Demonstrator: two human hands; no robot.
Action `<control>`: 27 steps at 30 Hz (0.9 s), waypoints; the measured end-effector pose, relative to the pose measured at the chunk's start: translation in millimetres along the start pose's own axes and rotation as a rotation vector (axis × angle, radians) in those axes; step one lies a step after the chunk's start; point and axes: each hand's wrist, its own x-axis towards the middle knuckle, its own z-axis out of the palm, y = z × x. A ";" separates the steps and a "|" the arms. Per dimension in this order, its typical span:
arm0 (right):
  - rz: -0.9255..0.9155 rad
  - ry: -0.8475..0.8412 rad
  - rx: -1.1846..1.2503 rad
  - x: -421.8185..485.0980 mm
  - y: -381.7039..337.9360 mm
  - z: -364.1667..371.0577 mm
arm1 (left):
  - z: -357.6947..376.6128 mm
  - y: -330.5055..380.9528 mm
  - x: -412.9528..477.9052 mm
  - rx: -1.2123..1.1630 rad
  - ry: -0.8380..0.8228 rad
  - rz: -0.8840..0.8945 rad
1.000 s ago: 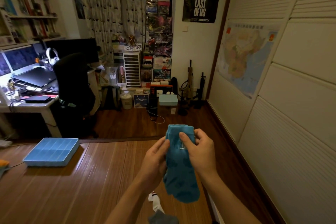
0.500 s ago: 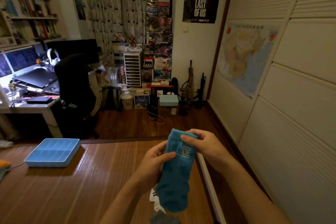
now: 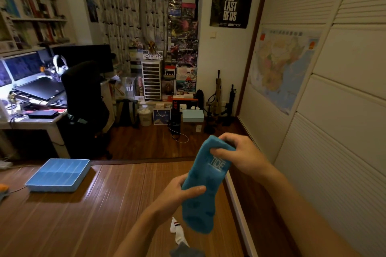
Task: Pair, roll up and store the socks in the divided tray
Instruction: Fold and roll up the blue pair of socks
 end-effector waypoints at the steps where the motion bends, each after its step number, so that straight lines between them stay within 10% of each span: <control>1: 0.002 0.045 0.024 1.2 1.3 -2.9 | -0.4 -2.0 -1.7 0.006 -0.003 -0.006; 9: 0.167 0.419 0.186 11.5 42.3 -26.1 | -2.5 -24.4 -1.9 -0.142 0.112 -0.016; 27: 0.468 0.512 0.215 -3.5 107.1 -43.0 | -2.4 -49.1 1.4 -0.245 0.030 -0.173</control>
